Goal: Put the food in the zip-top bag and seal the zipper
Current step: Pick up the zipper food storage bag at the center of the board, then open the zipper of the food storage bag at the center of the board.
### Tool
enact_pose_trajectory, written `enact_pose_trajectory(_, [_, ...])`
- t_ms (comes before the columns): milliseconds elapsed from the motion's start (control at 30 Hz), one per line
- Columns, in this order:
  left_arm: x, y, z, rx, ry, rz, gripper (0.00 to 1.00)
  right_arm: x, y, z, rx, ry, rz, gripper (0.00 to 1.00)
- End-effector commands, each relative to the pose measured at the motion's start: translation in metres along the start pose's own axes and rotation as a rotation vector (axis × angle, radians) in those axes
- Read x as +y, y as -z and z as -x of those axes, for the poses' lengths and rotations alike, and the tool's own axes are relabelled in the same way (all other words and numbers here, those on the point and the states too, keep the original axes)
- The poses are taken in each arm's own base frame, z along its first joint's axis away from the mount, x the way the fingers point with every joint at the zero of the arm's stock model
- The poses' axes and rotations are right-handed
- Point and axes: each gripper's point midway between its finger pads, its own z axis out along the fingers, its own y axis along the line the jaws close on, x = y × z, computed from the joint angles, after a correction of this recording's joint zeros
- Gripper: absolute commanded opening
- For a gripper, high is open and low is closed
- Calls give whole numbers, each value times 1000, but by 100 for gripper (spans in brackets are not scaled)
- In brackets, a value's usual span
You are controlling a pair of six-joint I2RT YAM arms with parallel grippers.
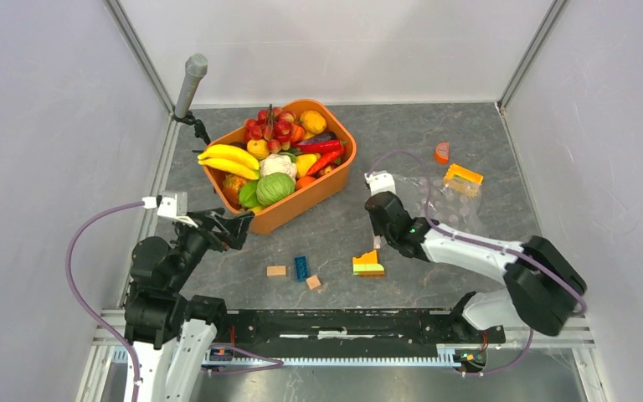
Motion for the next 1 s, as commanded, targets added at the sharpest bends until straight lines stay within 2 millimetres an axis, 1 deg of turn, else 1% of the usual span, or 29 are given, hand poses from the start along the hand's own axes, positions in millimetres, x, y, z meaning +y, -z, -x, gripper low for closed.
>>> enact_pose_trajectory(0, [-20, 0, 4, 30, -54, -108, 100, -1, 23, 32, -166, -133, 52, 0])
enact_pose_trajectory(67, [-31, -4, 1, 59, -44, -175, 100, -2, 35, 37, -229, -173, 98, 0])
enact_pose_trajectory(133, [-47, -9, -2, 99, -10, -275, 100, -2, 47, 41, -293, -223, 148, 0])
enact_pose_trajectory(200, [-56, -16, -5, 142, 23, -332, 100, -3, 58, 43, -344, -274, 187, 0])
enact_pose_trajectory(267, [-60, -21, -8, 188, 36, -359, 100, -5, 65, 44, -374, -306, 207, 0])
enact_pose_trajectory(367, [-68, -27, -10, 210, 28, -379, 100, -8, 75, 45, -415, -353, 234, 0])
enact_pose_trajectory(400, [-71, -29, -14, 227, 24, -387, 99, -8, 79, 45, -431, -372, 249, 0])
enact_pose_trajectory(467, [-79, -36, -27, 270, 12, -388, 94, -8, 85, 47, -463, -418, 282, 0])
enact_pose_trajectory(500, [-88, -38, -38, 307, 1, -403, 92, -6, 88, 47, -471, -432, 300, 0])
enact_pose_trajectory(600, [-108, -49, -70, 388, -66, -393, 92, -6, 94, 47, -492, -470, 326, 0])
enact_pose_trajectory(700, [-137, -59, -99, 447, -124, -407, 92, -8, 100, 50, -513, -486, 341, 0])
enact_pose_trajectory(767, [-157, -67, -113, 456, -117, -429, 90, -9, 104, 51, -521, -501, 349, 0])
enact_pose_trajectory(800, [-164, -71, -124, 473, -109, -440, 87, -9, 107, 53, -529, -510, 358, 0])
enact_pose_trajectory(867, [-173, -84, -136, 485, -80, -419, 81, -9, 112, 53, -536, -528, 376, 0])
enact_pose_trajectory(900, [-177, -89, -145, 499, -70, -418, 79, -9, 115, 54, -542, -533, 389, 0])
enact_pose_trajectory(967, [-181, -99, -155, 501, -40, -405, 78, -10, 119, 53, -546, -546, 399, 0])
